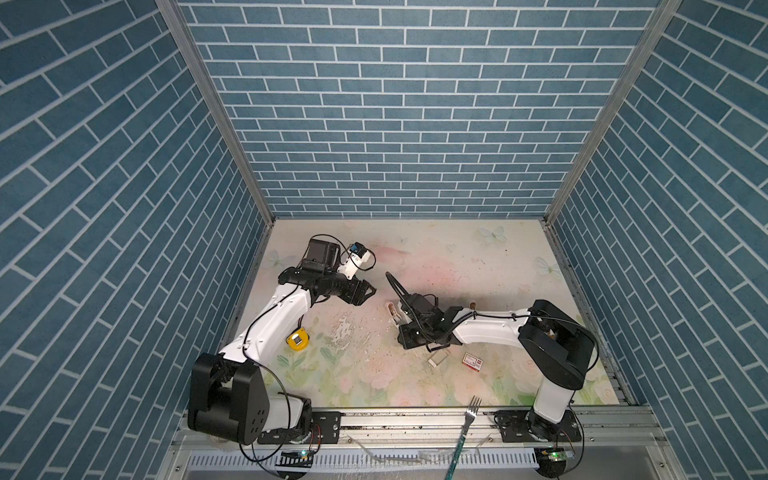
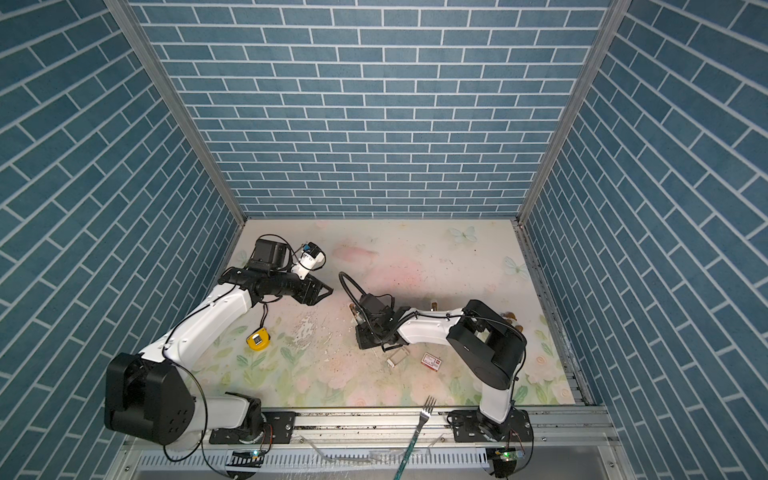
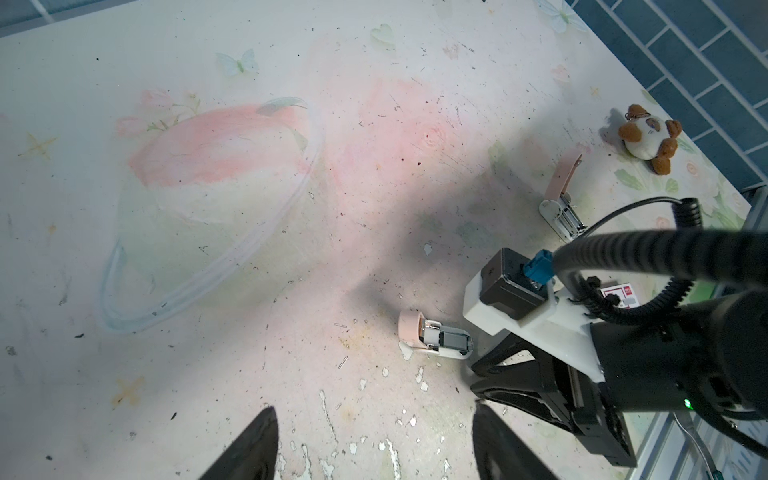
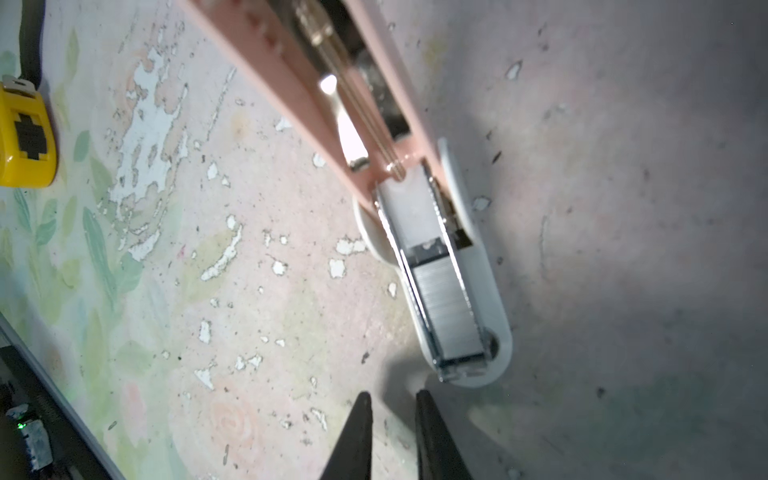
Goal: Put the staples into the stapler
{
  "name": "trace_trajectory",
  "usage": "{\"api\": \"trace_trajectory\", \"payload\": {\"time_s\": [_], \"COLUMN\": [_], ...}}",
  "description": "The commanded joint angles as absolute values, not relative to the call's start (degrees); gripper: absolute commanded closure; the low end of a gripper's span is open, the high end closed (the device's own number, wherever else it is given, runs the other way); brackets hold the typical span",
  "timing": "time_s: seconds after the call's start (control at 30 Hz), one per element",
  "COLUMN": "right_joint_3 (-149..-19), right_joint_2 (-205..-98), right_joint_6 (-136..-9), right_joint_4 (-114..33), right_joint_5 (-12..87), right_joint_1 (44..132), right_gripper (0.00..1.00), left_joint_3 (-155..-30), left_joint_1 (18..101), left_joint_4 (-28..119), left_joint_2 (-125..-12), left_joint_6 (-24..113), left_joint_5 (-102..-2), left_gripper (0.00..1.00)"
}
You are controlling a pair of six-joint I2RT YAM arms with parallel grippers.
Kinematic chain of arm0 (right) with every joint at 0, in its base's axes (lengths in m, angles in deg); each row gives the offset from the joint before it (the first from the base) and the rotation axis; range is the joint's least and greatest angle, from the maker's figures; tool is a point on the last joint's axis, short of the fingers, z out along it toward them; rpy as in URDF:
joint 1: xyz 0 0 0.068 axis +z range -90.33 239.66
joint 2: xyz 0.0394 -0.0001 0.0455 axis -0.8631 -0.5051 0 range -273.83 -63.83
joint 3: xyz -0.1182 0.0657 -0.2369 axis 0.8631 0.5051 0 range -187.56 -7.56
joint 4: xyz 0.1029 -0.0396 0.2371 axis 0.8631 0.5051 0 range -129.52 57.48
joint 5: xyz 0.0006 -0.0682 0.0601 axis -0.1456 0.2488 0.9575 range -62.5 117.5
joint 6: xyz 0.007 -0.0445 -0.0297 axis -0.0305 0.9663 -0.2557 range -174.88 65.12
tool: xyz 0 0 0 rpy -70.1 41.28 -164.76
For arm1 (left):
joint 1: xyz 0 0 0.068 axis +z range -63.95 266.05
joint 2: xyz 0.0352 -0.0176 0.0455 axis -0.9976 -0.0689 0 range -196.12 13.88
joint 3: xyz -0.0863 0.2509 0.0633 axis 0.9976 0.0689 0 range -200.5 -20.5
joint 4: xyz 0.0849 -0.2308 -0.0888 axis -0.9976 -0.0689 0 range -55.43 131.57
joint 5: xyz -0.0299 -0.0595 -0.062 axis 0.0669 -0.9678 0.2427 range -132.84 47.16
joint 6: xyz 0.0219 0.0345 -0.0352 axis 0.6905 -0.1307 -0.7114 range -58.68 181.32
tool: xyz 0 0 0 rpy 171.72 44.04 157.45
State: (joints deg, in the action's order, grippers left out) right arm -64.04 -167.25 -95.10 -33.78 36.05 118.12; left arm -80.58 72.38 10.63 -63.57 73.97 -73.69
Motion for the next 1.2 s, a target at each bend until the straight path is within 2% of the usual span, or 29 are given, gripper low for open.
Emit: {"api": "trace_trajectory", "payload": {"time_s": [0.0,0.83,1.17], "right_joint_3": [-64.40,-67.22,-66.64], "right_joint_2": [-169.51,-169.75,-167.12], "right_joint_6": [-95.40,-91.43,-90.05], "right_joint_4": [-33.40,-24.71,-23.74], "right_joint_5": [35.78,28.17,29.28], "right_joint_1": [117.97,115.67,114.77], "right_gripper": [0.79,0.78,0.77], "left_joint_3": [-80.18,-79.88,-79.39], "left_joint_1": [72.78,73.04,73.08], "left_joint_4": [10.72,10.72,10.35], "left_joint_2": [-62.50,-61.63,-61.02], "left_joint_6": [74.25,74.24,75.57], "left_joint_5": [-73.51,-73.47,-73.27], "left_gripper": [0.25,0.25,0.25]}}
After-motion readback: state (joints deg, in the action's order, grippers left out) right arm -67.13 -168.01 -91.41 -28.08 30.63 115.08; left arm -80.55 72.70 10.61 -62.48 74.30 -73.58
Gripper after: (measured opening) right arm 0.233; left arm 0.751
